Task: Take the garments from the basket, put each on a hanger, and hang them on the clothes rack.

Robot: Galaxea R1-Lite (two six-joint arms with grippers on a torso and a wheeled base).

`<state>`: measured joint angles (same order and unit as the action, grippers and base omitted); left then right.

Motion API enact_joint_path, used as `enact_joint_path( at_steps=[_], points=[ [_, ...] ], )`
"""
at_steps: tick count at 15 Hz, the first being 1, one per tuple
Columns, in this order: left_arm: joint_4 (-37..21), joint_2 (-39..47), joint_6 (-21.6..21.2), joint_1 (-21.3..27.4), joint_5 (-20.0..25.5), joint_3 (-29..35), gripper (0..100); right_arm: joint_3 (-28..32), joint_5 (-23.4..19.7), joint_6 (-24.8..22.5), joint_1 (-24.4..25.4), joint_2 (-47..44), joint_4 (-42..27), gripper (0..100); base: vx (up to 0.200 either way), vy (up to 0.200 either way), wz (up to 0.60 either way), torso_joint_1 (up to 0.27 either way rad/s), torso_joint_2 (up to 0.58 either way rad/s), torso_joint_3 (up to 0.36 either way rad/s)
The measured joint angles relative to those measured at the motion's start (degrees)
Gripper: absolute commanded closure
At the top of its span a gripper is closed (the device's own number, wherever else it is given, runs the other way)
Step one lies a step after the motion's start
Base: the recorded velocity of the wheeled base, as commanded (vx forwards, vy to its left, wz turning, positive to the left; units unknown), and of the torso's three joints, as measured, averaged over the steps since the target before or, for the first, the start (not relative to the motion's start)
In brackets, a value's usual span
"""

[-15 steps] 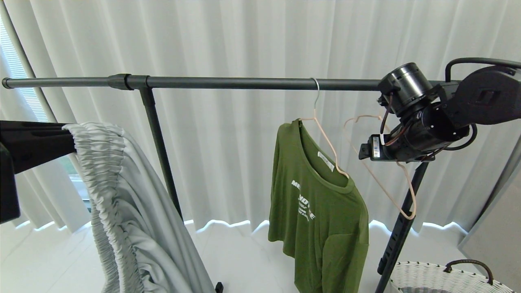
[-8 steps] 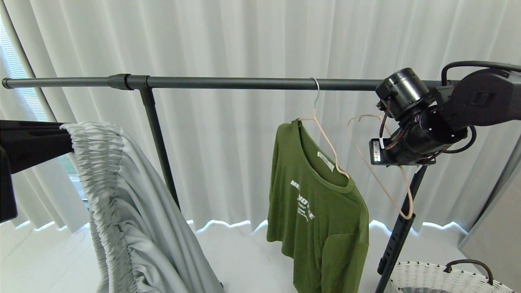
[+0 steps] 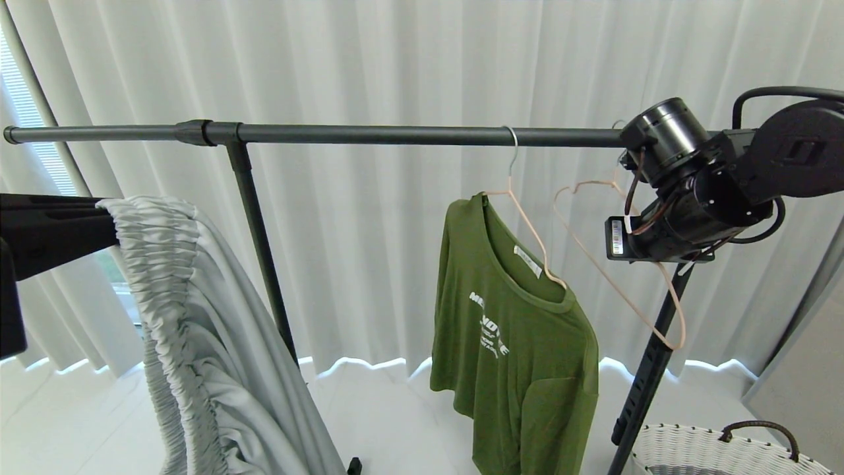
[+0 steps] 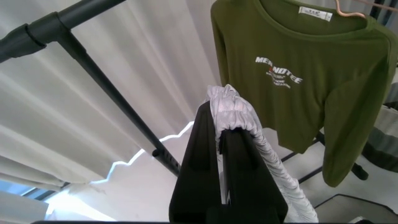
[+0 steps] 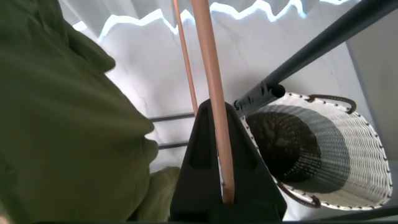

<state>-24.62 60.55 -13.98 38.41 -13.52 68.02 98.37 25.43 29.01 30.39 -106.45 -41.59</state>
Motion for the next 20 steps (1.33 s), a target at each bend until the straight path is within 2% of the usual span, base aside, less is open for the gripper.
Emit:
enact_joint_path(
  at_steps=[6, 8, 12, 20],
  points=[
    [0.02, -0.57, 0.0, 0.0, 0.0, -0.89, 100, -0.62, 0.11, -0.11, 0.22, 4.49, -0.17, 100, 0.0, 0.0, 0.0, 0.0, 0.0, 0.0],
    [0.02, -0.96, -1.29, -0.02, -0.09, -1.32, 100, -2.56, 0.13, -0.15, 0.8, 6.75, -0.22, 100, 0.0, 0.0, 0.0, 0.0, 0.0, 0.0],
    [0.0, -1.16, -1.65, -0.1, -0.22, -1.95, 100, -7.35, 0.13, -0.01, 3.32, 11.39, -0.06, 100, -0.2, 0.0, 0.0, 0.005, 0.0, 0.005],
    [0.02, -1.18, -1.58, -0.21, -0.24, -3.25, 100, -8.37, 0.18, 0.16, 7.4, 14.95, -0.01, 100, -0.2, 0.0, 0.0, 0.001, 0.0, 0.007]
  ],
)
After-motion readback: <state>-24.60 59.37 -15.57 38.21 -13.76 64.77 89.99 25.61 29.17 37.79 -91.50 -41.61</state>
